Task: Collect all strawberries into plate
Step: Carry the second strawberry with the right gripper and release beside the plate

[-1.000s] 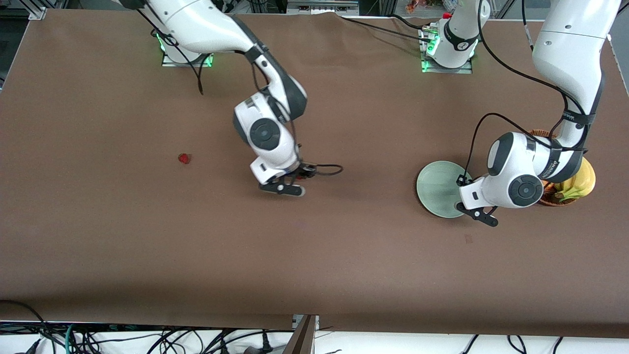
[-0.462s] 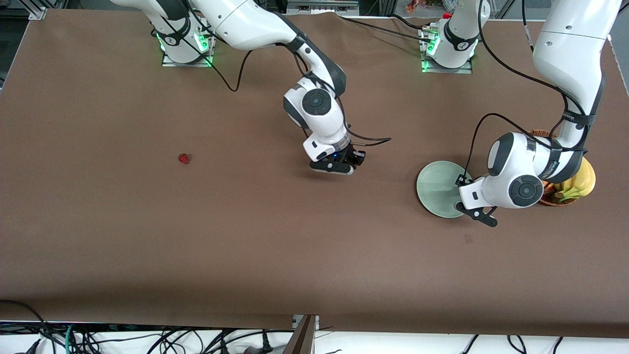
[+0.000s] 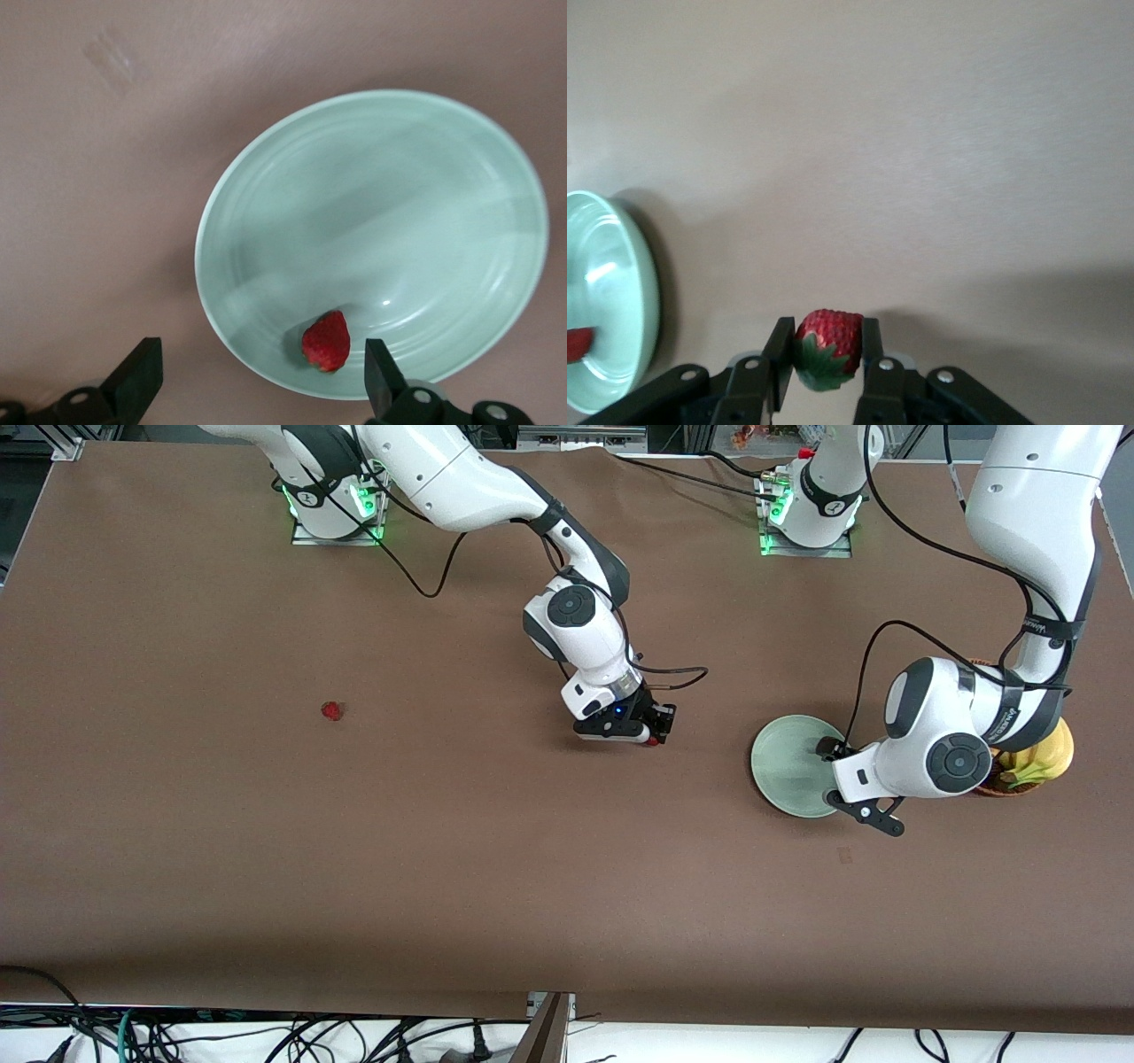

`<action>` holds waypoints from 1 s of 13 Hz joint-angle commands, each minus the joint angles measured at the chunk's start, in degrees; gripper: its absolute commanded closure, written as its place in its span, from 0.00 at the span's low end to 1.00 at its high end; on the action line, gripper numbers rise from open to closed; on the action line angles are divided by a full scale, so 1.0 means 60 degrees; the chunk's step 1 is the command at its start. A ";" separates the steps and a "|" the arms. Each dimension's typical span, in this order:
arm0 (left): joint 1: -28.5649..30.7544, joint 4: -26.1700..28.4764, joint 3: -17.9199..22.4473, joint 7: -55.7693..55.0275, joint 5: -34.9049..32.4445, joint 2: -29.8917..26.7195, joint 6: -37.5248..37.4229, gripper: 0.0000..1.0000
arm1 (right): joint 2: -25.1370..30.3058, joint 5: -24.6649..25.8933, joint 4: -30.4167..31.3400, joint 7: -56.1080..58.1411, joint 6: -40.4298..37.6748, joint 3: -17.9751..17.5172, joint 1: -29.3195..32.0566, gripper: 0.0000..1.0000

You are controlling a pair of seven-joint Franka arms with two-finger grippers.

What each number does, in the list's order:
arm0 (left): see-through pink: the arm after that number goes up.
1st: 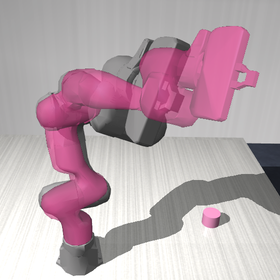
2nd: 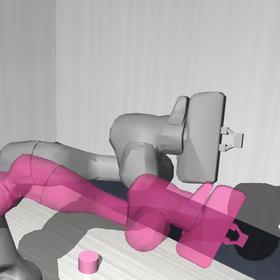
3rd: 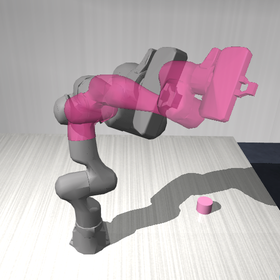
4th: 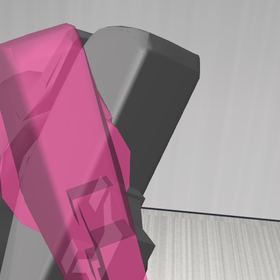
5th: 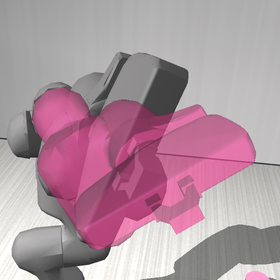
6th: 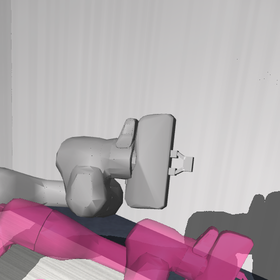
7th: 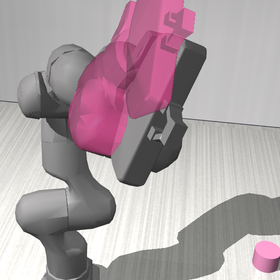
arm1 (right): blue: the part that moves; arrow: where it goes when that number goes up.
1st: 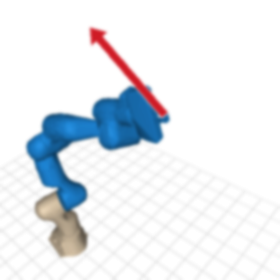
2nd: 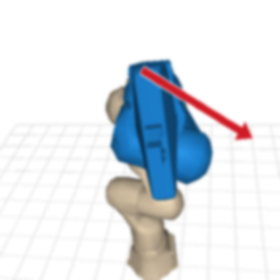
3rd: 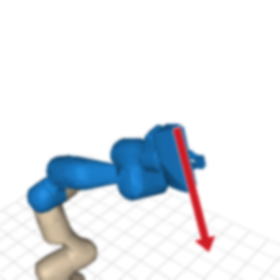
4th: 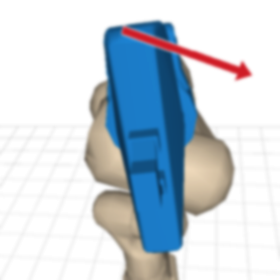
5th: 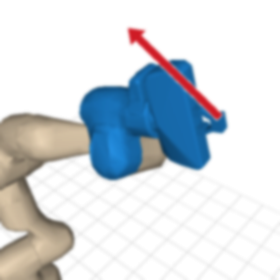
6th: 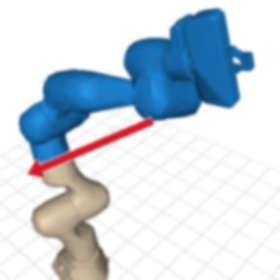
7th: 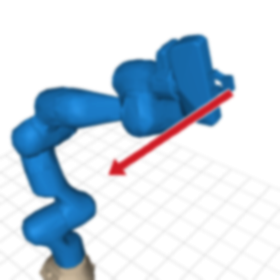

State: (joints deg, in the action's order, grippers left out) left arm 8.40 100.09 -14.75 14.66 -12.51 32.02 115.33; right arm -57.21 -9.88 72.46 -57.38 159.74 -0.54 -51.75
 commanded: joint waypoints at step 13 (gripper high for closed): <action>-0.1161 0.0075 -0.2024 -0.7371 0.0987 0.0213 0.1295 0.00 | 0.2531 -0.0039 -0.0593 0.5060 -0.8040 0.0586 0.2689 0.00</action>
State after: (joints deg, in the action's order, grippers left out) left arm 5.24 100.49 -26.97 -21.36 -6.84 30.99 118.67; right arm -44.82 -9.96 66.94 -32.97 118.31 2.69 -38.03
